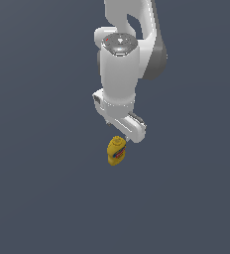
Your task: Pick up the object and move it to a goal position.
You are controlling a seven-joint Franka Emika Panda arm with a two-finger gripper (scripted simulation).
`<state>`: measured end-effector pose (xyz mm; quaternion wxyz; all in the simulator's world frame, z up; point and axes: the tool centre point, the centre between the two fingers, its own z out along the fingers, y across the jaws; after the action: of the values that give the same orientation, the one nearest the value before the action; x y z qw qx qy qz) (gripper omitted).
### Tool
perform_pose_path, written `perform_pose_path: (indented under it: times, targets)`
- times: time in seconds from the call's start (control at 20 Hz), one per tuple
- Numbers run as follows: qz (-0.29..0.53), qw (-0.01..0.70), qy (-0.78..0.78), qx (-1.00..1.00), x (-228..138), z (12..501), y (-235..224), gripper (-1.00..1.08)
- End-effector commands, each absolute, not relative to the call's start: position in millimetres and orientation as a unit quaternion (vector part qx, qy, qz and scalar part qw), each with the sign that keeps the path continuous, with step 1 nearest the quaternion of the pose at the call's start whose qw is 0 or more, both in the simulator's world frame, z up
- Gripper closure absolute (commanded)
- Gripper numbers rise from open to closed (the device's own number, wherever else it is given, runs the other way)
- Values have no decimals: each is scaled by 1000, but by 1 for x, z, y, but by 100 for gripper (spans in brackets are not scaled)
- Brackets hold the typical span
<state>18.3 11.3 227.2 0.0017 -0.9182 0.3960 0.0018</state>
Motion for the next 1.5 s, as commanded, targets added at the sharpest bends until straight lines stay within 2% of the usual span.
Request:
perform_pose_path:
  times: [0.0,0.55,1.05,1.35,1.4,1.45]
  targets:
    - [1,1,411,-912,21,224,10,-92]
    - [0,0,424,-905,24,218,9,-92]
    - [0,0,426,-905,23,178,9,-92]
    - [0,0,426,-905,24,170,9,-92]
    - [0,0,426,-905,24,170,9,108]
    - [0,0,426,-905,24,170,9,108]
